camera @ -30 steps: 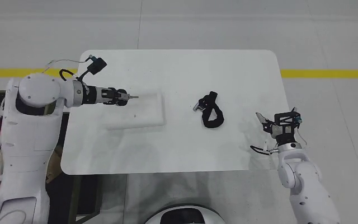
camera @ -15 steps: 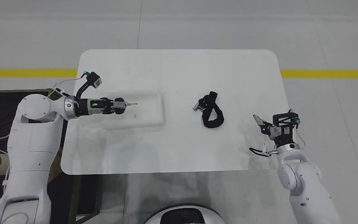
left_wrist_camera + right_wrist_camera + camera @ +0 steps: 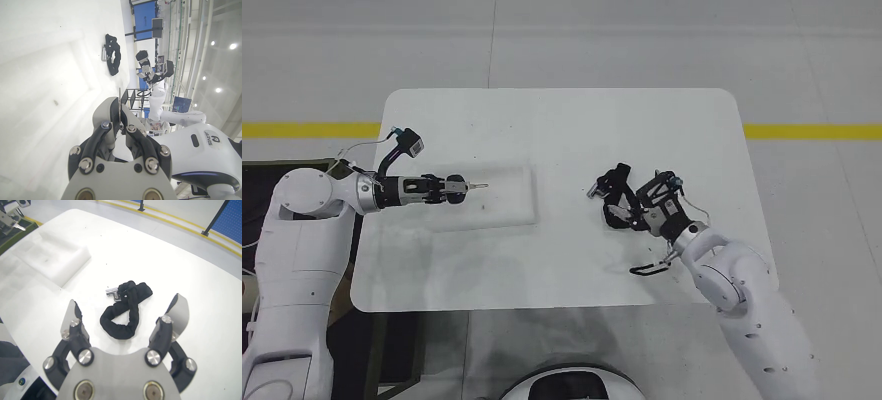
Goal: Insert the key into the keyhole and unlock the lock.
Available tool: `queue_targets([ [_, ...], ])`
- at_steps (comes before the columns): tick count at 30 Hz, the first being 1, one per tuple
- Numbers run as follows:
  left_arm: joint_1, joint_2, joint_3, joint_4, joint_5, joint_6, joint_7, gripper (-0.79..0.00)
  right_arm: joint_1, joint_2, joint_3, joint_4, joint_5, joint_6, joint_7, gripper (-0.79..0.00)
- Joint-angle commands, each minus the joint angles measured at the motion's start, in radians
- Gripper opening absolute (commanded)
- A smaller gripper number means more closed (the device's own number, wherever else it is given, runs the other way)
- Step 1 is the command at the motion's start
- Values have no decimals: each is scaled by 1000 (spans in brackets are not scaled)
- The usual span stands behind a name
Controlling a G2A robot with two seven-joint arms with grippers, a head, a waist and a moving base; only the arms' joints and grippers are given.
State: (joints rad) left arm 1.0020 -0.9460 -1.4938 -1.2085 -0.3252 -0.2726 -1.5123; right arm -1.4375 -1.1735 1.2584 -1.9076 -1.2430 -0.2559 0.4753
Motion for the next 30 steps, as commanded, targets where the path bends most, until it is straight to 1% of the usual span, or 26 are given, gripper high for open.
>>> queue_targets([
  [1, 0, 0, 0, 0, 0, 0, 0, -785, 52, -10, -52, 45, -46, 43, 52, -265],
  [2, 0, 0, 0, 0, 0, 0, 0, -785, 75, -15, -79, 69, -83, 65, 79, -351],
  [3, 0, 0, 0, 0, 0, 0, 0, -785, 95, -21, -105, 91, -111, 81, 97, -483],
  [4, 0, 0, 0, 0, 0, 0, 0, -785, 113, -27, -125, 112, -134, 104, 109, -557],
  [6, 0, 0, 0, 0, 0, 0, 0, -785, 144, -40, -155, 151, -183, 161, 125, -625],
  [9, 0, 0, 0, 0, 0, 0, 0, -785, 172, -55, -189, 204, -259, 215, 149, -643],
  [10, 0, 0, 0, 0, 0, 0, 0, -785, 178, -60, -192, 214, -260, 230, 150, -723],
  [11, 0, 0, 0, 0, 0, 0, 0, -785, 181, -65, -191, 223, -245, 242, 150, -785],
  [14, 0, 0, 0, 0, 0, 0, 0, -785, 177, -75, -175, 209, -221, 255, 160, -785],
  [16, 0, 0, 0, 0, 0, 0, 0, -785, 154, -78, -143, 157, -151, 241, 182, -785],
  [21, 0, 0, 0, 0, 0, 0, 0, -785, 45, -65, -12, -35, -32, 169, 279, -785],
  [24, 0, 0, 0, 0, 0, 0, 0, -785, -19, -57, 62, -108, 22, 139, 352, -785],
  [27, 0, 0, 0, 0, 0, 0, 0, -785, -53, -52, 86, -115, 16, 124, 437, -785],
  [30, 0, 0, 0, 0, 0, 0, 0, -785, -54, -53, 72, -77, -18, 143, 471, -785],
])
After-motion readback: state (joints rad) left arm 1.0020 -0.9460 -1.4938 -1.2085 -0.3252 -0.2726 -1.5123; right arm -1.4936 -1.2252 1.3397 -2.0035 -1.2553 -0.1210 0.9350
